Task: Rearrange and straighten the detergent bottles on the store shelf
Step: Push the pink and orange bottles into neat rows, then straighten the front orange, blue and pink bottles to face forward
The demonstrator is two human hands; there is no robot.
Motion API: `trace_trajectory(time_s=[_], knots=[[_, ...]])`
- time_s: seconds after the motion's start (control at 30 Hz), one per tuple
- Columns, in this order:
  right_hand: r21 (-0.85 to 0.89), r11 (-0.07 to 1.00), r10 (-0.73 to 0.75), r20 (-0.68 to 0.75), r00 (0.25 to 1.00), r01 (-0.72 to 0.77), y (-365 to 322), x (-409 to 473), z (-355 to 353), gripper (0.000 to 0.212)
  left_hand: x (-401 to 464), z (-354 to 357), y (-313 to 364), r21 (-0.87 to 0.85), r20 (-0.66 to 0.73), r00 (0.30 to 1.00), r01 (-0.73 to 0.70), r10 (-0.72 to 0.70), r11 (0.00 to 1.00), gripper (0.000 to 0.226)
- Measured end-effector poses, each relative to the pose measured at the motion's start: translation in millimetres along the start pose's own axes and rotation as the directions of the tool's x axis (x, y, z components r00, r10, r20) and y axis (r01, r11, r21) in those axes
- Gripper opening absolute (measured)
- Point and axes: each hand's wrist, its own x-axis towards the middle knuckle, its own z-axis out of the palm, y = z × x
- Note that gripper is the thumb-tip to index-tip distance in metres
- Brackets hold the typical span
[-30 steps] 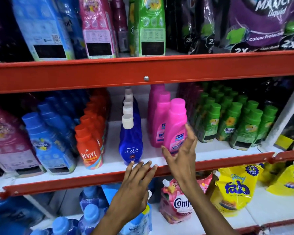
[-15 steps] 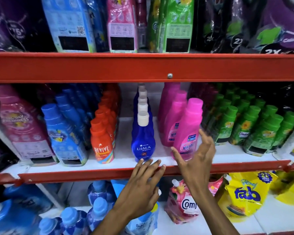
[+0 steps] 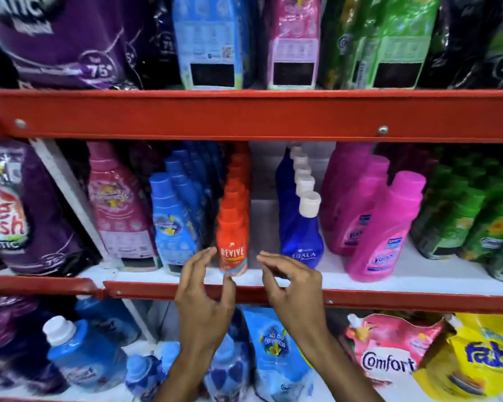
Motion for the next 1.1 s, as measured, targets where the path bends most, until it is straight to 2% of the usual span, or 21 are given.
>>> trace_trajectory(time_s=[0.13, 0.33, 0.57, 0.73, 1.1], knots=[[-0.008, 0.989, 0.145, 0.098, 0.985, -0.145, -8.8, 6.3, 22.2, 0.032, 6.6, -3.7, -6.8, 0.045, 0.061, 0.997, 0.039, -0.041, 0.998, 0.057], [-0.141, 0.966, 0.241, 0.184, 0.953, -0.217, 1.2, 14.5, 39.7, 0.027, 18.1, 0.7, -10.8, 0.09, 0.119, 0.99, 0.067, -0.078, 0.994, 0.062], [-0.148, 0.951, 0.295, 0.195, 0.935, -0.27, 2.1, 17.0, 40.8, 0.027, 27.0, 6.8, -21.8, 0.101, 0.188, 0.981, 0.036, -0.055, 0.994, 0.031], [-0.124, 0.949, 0.312, 0.208, 0.927, -0.291, -0.1, 15.8, 37.3, 0.028, 24.7, 6.4, -21.4, 0.085, 0.181, 0.982, 0.031, -0.046, 0.996, 0.026], [-0.065, 0.941, 0.337, 0.212, 0.917, -0.331, -3.3, 17.0, 36.4, 0.024, 26.1, 6.9, -26.1, 0.084, 0.189, 0.981, 0.03, -0.046, 0.996, 0.031]])
